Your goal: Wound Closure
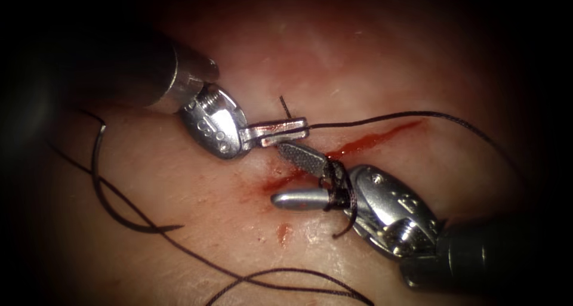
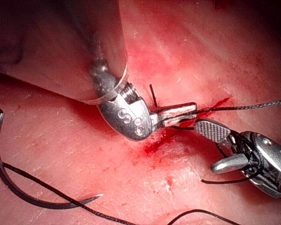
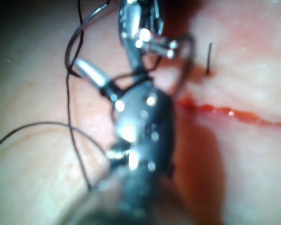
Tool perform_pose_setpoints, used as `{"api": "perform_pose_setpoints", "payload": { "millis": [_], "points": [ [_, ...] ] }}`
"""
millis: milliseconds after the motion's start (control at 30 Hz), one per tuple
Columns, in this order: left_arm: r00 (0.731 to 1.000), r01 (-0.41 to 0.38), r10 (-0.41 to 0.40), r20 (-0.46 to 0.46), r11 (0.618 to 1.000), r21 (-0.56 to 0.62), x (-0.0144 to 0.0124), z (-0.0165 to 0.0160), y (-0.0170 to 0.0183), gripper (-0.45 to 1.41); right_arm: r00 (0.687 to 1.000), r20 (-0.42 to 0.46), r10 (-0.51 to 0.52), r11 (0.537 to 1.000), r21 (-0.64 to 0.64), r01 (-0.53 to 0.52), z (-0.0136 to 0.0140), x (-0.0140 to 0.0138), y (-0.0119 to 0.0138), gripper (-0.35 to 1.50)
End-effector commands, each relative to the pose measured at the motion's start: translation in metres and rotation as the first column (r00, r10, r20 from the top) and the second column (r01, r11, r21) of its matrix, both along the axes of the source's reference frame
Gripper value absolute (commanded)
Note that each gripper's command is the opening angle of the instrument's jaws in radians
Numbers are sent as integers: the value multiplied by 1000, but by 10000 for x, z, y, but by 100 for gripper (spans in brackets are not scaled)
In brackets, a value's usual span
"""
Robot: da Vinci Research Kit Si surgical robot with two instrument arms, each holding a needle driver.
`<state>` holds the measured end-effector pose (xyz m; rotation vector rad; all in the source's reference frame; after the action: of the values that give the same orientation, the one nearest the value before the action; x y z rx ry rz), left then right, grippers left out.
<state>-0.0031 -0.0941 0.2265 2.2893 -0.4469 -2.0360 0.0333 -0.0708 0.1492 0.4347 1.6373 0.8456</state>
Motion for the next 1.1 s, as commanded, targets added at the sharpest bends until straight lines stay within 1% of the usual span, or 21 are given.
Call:
{"api": "perform_pose_setpoints", "payload": {
  "millis": [33, 200, 400, 800, 867, 1100],
  "points": [
    [1000, -2, 2, 2, 1000, 2, -6, 3, -10, -45, 1000, 17, -9, 1000, 4, 9, 8, 3, -9, 89],
    [1000, 9, -9, 15, 1000, 10, -5, -16, -21, -45, 999, 37, -18, 1000, 3, 18, 14, 2, -12, 89],
    [999, 15, -15, 32, 1000, 15, 7, -33, -35, -45, 998, 52, -26, 1000, 6, 25, 15, 0, -12, 89],
    [999, 2, -3, 47, 1000, 9, 0, -38, -53, -45, 998, 58, -11, 1000, 18, 10, 17, -3, -9, 89],
    [999, -2, 2, 50, 1000, 7, 1, -39, -57, -45, 998, 56, -6, 1000, 29, 5, 18, -5, -8, 89],
    [998, -17, 16, 59, 1000, 8, 10, -40, -65, -45, 998, 58, 6, 998, 57, -9, 22, -14, -3, 81]
  ]
}}
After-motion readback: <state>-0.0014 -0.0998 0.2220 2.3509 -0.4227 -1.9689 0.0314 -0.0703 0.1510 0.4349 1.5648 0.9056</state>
